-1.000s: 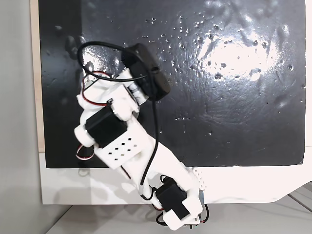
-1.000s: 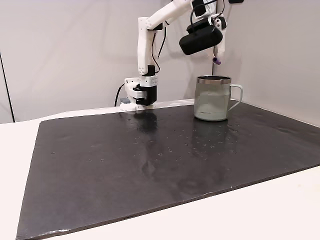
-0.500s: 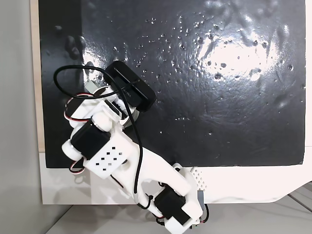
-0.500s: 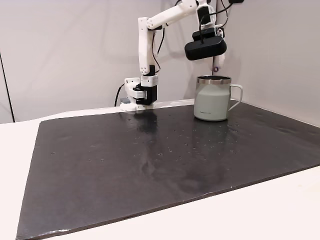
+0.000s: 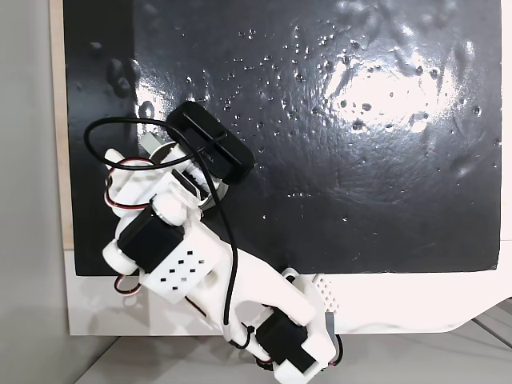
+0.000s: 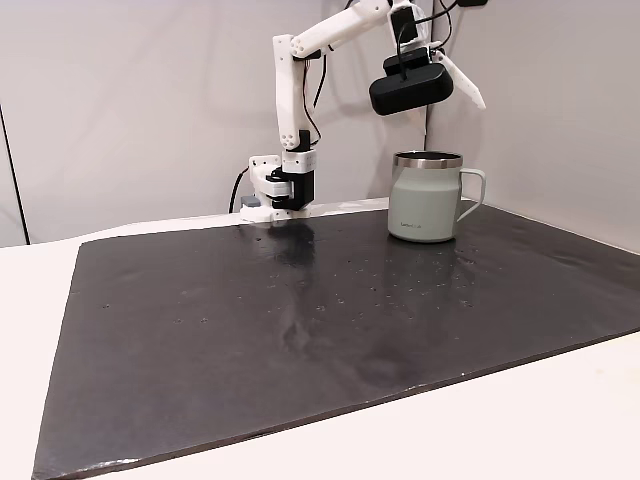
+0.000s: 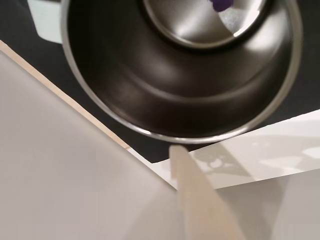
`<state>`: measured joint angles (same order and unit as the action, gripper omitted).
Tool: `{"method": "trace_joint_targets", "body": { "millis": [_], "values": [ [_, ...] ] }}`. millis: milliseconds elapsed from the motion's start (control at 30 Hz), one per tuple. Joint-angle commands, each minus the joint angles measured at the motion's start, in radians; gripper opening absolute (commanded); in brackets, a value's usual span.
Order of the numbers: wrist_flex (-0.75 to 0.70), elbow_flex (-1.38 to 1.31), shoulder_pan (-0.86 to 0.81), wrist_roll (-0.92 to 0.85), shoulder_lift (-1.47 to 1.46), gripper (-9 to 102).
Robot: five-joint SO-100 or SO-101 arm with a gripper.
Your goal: Grasp a pengrip and put it in the cup.
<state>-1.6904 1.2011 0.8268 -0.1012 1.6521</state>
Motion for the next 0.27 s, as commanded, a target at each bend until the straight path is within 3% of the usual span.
{"method": "trace_joint_targets", "body": {
  "millis": [0,233],
  "values": [
    [-0.005,-0.005,0.000,-0.011,0.052,40],
    [-0.005,-0.005,0.008,-0.011,0.046,39]
  ]
}}
